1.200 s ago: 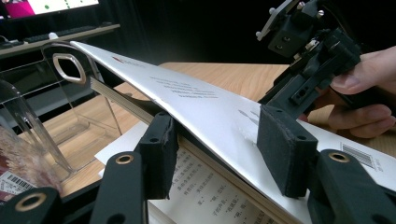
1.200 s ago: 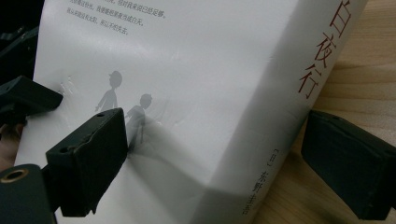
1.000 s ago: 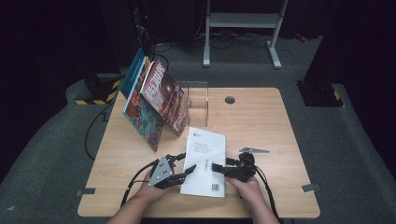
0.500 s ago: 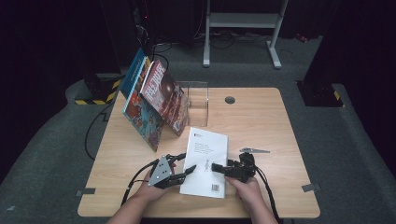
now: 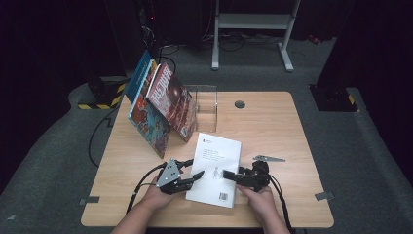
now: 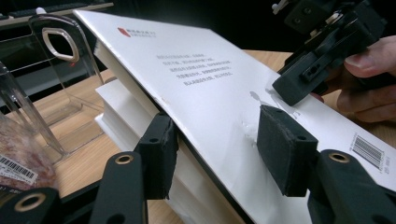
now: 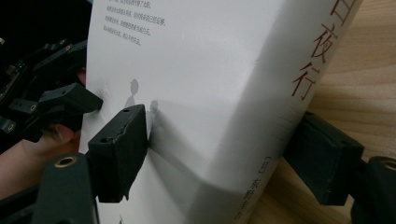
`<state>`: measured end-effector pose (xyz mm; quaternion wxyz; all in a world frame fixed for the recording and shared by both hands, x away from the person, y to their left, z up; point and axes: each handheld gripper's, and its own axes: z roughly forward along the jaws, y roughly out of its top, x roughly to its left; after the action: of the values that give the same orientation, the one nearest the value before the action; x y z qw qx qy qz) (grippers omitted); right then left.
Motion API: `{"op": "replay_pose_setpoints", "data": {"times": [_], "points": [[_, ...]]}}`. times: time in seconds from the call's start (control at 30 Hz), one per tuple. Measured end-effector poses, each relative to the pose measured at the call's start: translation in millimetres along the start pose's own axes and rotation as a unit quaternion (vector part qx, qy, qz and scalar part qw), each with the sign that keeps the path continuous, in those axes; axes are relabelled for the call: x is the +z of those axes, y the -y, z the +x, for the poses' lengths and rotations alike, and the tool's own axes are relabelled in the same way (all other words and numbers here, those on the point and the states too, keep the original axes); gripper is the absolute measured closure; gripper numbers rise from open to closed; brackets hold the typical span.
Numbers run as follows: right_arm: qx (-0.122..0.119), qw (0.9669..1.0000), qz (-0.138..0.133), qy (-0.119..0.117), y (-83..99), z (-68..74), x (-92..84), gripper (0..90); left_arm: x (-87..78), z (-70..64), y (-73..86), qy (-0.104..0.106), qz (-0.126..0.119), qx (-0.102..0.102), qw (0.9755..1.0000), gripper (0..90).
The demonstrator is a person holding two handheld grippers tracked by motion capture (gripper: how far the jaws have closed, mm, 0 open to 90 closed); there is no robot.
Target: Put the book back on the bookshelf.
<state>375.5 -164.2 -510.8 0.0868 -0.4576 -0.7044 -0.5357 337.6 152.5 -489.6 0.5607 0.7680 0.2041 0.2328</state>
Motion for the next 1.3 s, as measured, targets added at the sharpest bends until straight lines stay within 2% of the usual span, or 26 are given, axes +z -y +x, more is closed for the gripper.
{"op": "replay_pose_setpoints", "data": {"times": [0.07,0.17,0.2,0.3,0.5,0.57,0.63,0.7,0.87,0.93,0.97,1.0,1.03,1.07,1.1,1.13,1.17,1.3], "points": [[-0.012,0.9998,-0.014,0.005,-0.8,2.7,-3.5,28.6,0.8,0.4,0.3,-0.006,0.004,-0.003,1.0,48.3],[-0.02,0.9995,-0.021,0.011,-1.9,5.7,-5.4,30.7,1.5,1.0,0.7,-0.01,0.007,-0.006,0.9999,48.2],[-0.033,0.999,-0.028,0.014,-3.1,7.5,-7.1,32.0,1.9,0.6,0.8,-0.013,0.008,-0.008,0.9999,48.2],[-0.045,0.9981,-0.036,0.02,-4.6,10.3,-9.5,34.1,2.1,0.4,0.8,-0.016,0.007,-0.009,0.9998,48.1],[-0.054,0.997,-0.053,0.018,-6.5,13.3,-14.0,38.5,2.7,0.3,0.4,-0.026,0.003,-0.005,0.9996,47.9],[-0.068,0.9954,-0.064,0.02,-7.5,14.9,-15.8,40.0,3.7,0.0,-0.1,-0.033,0.001,-0.003,0.9994,47.8],[-0.07,0.9951,-0.066,0.021,-7.9,15.5,-16.5,40.5,4.0,-0.1,-0.4,-0.035,0.001,-0.004,0.9994,47.8],[-0.085,0.9933,-0.073,0.03,-8.8,19.0,-17.5,40.9,4.2,-0.4,-1.0,-0.04,0.002,-0.001,0.9992,47.8],[-0.099,0.9914,-0.077,0.037,-9.1,22.8,-19.1,41.3,4.2,-2.7,-2.9,-0.051,0.003,0.0,0.9987,47.8],[-0.117,0.9886,-0.085,0.042,-9.4,25.4,-21.1,42.5,4.6,-4.5,-5.0,-0.059,0.004,0.006,0.9982,47.9],[-0.117,0.9886,-0.085,0.042,-9.4,25.4,-21.1,42.5,4.6,-4.5,-5.0,-0.059,0.004,0.006,0.9982,48.0],[-0.134,0.9856,-0.09,0.05,-10.3,28.8,-22.6,43.1,5.3,-6.3,-6.4,-0.07,0.004,0.014,0.9975,48.1],[-0.134,0.9856,-0.09,0.05,-10.3,28.8,-22.6,43.1,5.3,-6.3,-6.4,-0.07,0.004,0.014,0.9975,48.2],[-0.14,0.9843,-0.092,0.054,-10.9,30.8,-23.3,43.4,5.7,-6.9,-6.8,-0.075,0.003,0.016,0.9971,48.2],[-0.156,0.9814,-0.097,0.058,-11.7,33.4,-24.6,43.9,6.0,-7.4,-6.9,-0.077,0.001,0.017,0.9969,48.7],[-0.156,0.9814,-0.097,0.058,-11.7,33.4,-24.6,43.9,6.3,-8.0,-7.0,-0.081,0.0,0.018,0.9965,48.7],[-0.168,0.9788,-0.1,0.062,-11.7,34.8,-25.2,44.4,6.5,-8.6,-7.0,-0.084,0.0,0.017,0.9963,48.9],[-0.174,0.9773,-0.111,0.049,-9.3,34.1,-26.9,46.2,5.1,-5.6,-6.0,-0.078,-0.006,-0.002,0.9969,50.7]]}}
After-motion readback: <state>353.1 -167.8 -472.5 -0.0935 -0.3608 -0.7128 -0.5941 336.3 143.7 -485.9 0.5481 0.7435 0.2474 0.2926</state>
